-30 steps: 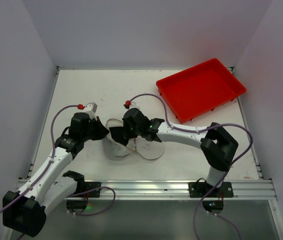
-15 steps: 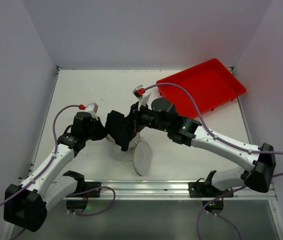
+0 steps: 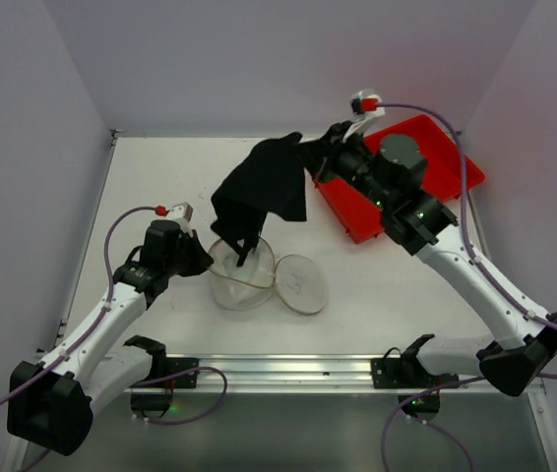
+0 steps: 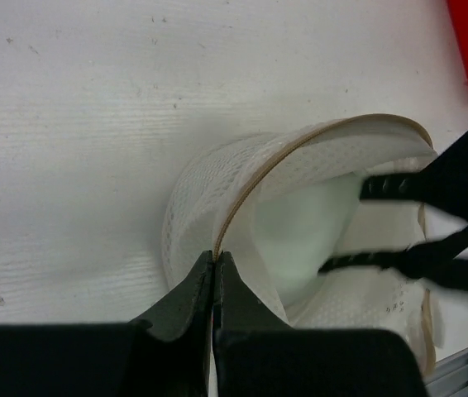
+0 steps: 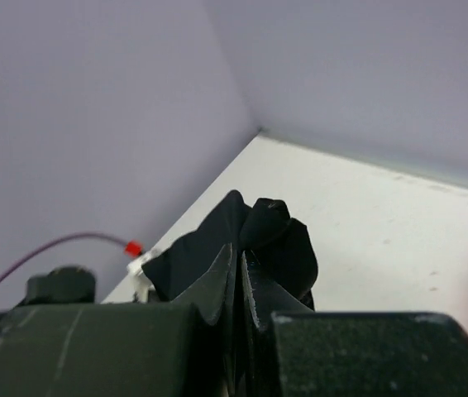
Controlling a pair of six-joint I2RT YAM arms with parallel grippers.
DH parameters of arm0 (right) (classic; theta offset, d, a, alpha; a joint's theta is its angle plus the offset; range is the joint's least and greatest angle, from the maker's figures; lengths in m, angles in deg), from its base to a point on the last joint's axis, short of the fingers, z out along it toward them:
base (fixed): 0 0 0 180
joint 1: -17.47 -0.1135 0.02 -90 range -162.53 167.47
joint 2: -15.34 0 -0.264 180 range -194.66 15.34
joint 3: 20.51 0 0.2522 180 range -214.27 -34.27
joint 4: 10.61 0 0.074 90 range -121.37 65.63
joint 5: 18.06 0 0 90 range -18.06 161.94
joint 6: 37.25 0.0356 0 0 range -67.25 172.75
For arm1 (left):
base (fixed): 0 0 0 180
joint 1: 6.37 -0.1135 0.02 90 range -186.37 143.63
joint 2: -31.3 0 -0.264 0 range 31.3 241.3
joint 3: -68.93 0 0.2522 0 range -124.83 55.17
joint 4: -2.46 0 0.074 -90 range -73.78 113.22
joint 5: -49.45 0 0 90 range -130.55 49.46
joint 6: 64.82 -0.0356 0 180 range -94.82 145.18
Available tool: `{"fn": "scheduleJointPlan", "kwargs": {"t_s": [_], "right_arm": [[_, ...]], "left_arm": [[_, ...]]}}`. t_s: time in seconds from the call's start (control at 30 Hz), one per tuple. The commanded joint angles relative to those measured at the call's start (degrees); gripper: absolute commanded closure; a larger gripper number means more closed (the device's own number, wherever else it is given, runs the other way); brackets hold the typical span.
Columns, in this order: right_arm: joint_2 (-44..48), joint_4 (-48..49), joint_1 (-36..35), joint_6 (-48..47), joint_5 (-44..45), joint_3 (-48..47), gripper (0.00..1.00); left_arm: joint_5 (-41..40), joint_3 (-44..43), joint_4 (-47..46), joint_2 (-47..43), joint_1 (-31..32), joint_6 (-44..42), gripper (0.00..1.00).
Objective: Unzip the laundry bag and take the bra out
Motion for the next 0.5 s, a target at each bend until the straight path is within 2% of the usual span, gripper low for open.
{"fn": "scheduleJointPlan", "kwargs": {"t_s": [0.0,0.13,0.27,0.47], "right_arm": [[3.51,0.10,6.88,-1.19,1.66,-5.35,1.00],[4.21,-1.57,14.44,-1.71,2.53,-8.78,1.00],[3.08,-3.33,25.14,-0.05,3.06,-11.15,1.00],[-1.05,-4.82,35.79,2.49,7.71,-9.85,1.00]], "left_arm": [[-0.88,0.30,-1.57,-0.45,0.15,-0.18,1.00],[-0.96,0.21,-1.83,0.08,0.15,-0.35,1.00],[-0.88,0.38,-1.92,0.43,0.15,-0.44,1.00],[-0.61,1.00,-2.36,0.87,0.23,-0.53,1.00]]}}
